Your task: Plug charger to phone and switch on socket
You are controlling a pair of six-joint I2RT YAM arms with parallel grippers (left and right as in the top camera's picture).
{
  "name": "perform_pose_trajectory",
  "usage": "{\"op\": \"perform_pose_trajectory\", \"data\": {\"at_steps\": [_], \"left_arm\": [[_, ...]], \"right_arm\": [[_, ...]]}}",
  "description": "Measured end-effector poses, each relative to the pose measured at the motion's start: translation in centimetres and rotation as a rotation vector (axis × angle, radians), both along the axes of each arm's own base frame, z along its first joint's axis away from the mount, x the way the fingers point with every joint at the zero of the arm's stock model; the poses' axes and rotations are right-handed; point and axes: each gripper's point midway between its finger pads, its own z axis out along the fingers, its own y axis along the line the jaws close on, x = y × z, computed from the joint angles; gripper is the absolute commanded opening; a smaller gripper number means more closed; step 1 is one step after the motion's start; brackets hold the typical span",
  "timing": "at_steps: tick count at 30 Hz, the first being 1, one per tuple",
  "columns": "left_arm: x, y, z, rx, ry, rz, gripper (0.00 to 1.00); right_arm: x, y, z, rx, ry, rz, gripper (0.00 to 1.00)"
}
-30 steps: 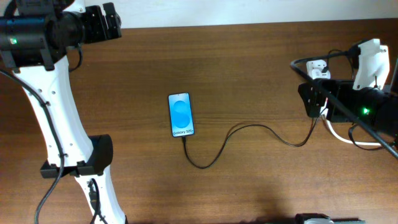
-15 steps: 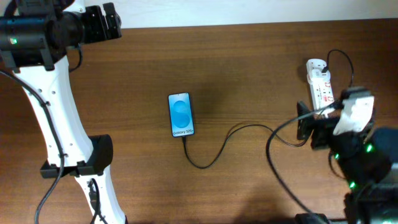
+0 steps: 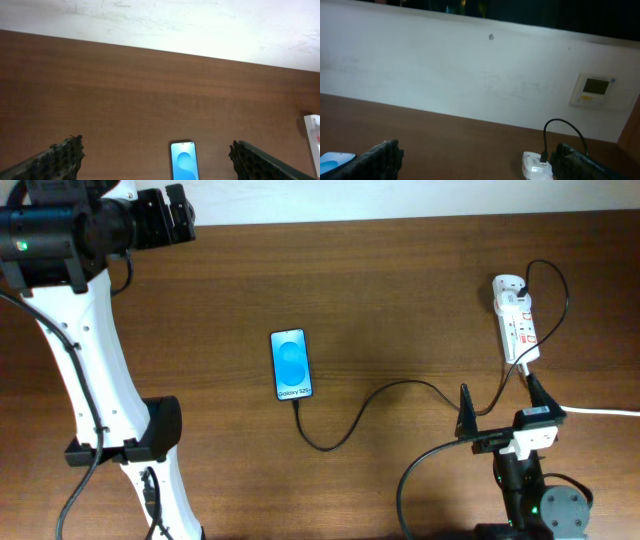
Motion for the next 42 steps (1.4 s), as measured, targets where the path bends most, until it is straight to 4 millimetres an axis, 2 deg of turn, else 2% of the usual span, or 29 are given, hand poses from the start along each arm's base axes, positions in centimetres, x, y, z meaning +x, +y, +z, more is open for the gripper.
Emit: {"op": "perform_pose_trajectory", "data": {"at_steps": [2, 8, 13, 19, 21, 42], "left_arm": [[0.0, 0.0, 0.0, 0.0, 0.0, 0.0, 0.99], [0.0, 0.0, 0.0, 0.0, 0.0, 0.0, 0.99], [0.0, 0.0, 0.0, 0.0, 0.0, 0.0, 0.99], [0.0, 0.0, 0.0, 0.0, 0.0, 0.0, 0.99], [0.0, 0.0, 0.0, 0.0, 0.0, 0.0, 0.99], [0.0, 0.0, 0.0, 0.001, 0.0, 0.001, 0.99]], "right_arm": [[-0.2, 0.0, -0.6, -0.001, -0.016, 0.0, 0.98], [0.0, 0.0, -0.8, -0.007, -0.081, -0.001, 0.98], [0.5, 0.1, -2.1, -0.008, -0.098, 0.004, 0.98], [1.0, 0.6, -5.6, -0.01, 0.019, 0.035, 0.98], [1.1, 0.8, -9.6, -0.004, 0.181, 0.051, 0.98], [1.1, 0.9, -9.6, -0.004, 0.183, 0.057, 0.98]]}}
